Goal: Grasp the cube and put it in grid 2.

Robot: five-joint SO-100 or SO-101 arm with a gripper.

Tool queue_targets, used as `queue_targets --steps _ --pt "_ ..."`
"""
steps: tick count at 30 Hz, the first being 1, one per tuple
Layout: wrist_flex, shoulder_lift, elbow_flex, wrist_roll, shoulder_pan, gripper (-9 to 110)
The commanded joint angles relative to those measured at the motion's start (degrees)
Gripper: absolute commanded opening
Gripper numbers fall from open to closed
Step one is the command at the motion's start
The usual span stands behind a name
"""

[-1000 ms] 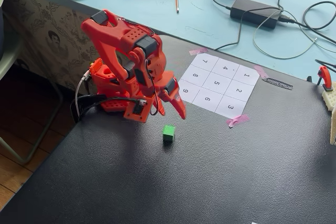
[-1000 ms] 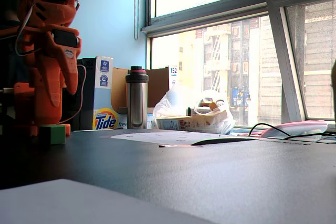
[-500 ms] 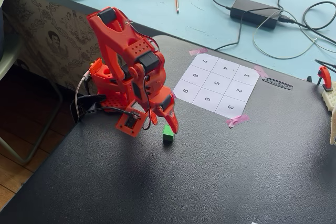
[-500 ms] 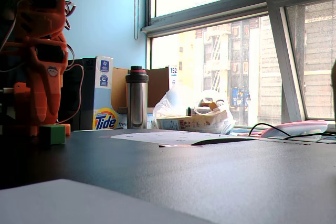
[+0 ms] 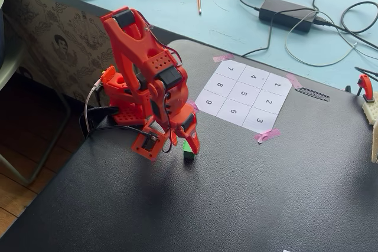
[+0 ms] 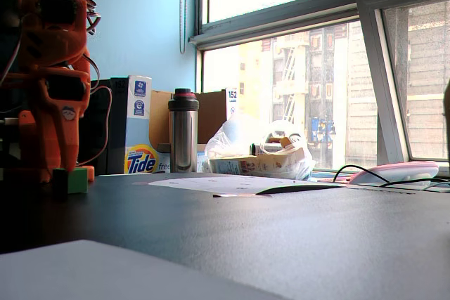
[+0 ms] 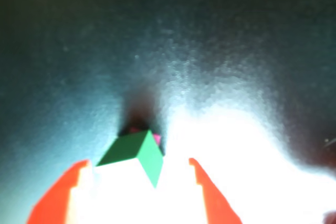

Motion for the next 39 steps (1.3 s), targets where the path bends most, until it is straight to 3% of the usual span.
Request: queue_targets --steps 1,11,14,17,28,39 --pt "-1.76 -0.97 -0.7 -0.44 -0.62 28" --pt "-2.11 -5.89 -6.68 -0.7 -3.34 24" --pt "-2.37 -6.68 -6.59 -2.9 -4.04 16" --pt "-2.37 -7.12 -5.98 -5.19 -4.66 0" --pt "0.09 -6.15 -6.68 -6.59 -5.27 0" --pt "16.7 -7.82 -32.17 -3.78 -11.07 0"
